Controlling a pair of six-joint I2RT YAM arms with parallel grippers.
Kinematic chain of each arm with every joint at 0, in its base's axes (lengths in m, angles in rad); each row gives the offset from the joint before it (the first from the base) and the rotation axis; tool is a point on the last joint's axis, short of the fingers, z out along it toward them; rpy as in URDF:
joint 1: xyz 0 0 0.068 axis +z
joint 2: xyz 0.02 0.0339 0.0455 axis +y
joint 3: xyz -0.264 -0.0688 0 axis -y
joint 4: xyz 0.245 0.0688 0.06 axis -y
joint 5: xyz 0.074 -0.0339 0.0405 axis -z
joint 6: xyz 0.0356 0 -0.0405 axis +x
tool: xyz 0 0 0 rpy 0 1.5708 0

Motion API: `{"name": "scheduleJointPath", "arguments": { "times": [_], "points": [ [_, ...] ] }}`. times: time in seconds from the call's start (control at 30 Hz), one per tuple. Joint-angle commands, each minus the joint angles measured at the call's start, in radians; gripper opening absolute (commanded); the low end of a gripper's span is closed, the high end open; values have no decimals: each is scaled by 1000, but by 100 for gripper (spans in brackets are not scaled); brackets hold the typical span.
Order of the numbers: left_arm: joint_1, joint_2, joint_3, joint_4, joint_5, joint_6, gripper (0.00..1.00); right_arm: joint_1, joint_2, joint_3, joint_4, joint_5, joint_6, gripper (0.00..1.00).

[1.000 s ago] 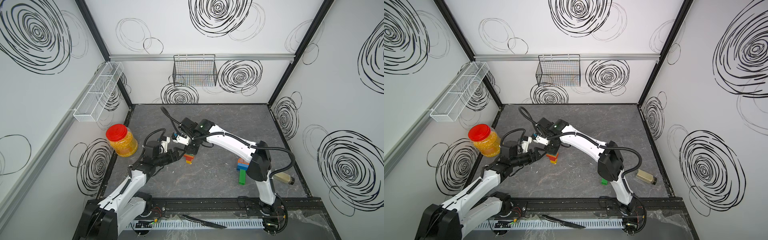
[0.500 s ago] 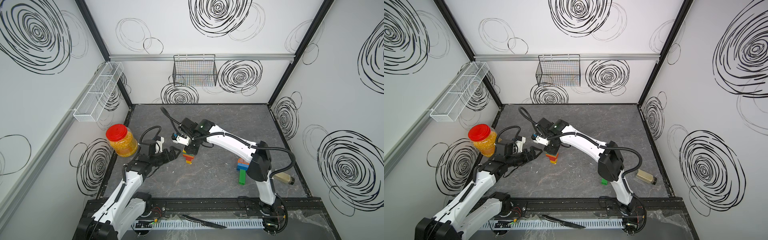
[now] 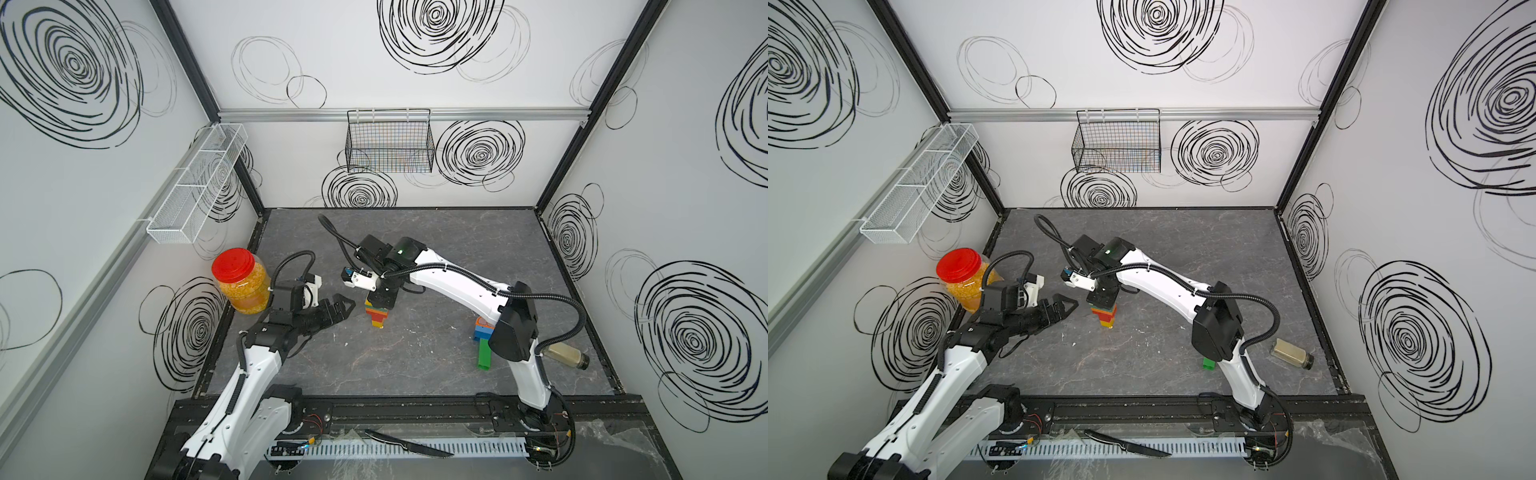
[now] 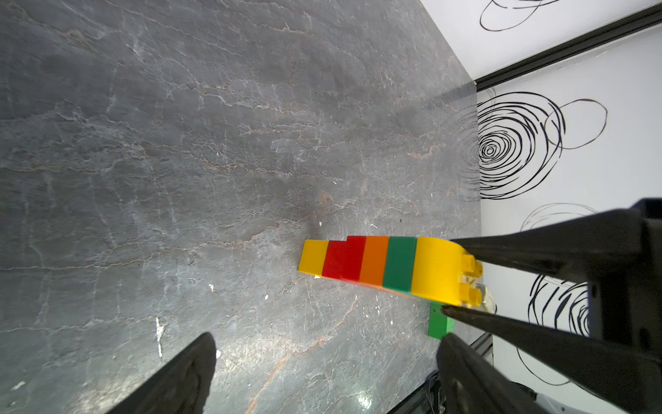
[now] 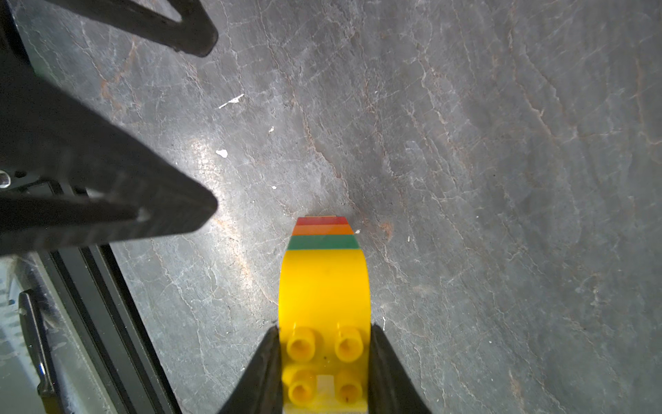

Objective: Assemble an ice cream with lego
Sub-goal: Assemble the lego brick with the lego brick.

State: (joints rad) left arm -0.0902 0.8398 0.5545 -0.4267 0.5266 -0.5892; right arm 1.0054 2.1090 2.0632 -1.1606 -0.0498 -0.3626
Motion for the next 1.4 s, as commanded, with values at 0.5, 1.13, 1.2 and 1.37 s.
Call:
{"name": "scheduleJointPath", "arguments": {
  "times": [0.5,1.13,1.2,1.37],
  "points": [
    [23,-18,47,-26,14,38,99,12,68,-32,-99,60,-22,28],
    [36,-22,53,-46,13,50,99,16,69,12,-90,91,-18,48],
    [38,-25,55,-51,13,52,99,16,63,12,-84,94,-16,50],
    [43,-31,56,-61,18,57,99,16,56,9,-74,97,-14,55]
  ]
}}
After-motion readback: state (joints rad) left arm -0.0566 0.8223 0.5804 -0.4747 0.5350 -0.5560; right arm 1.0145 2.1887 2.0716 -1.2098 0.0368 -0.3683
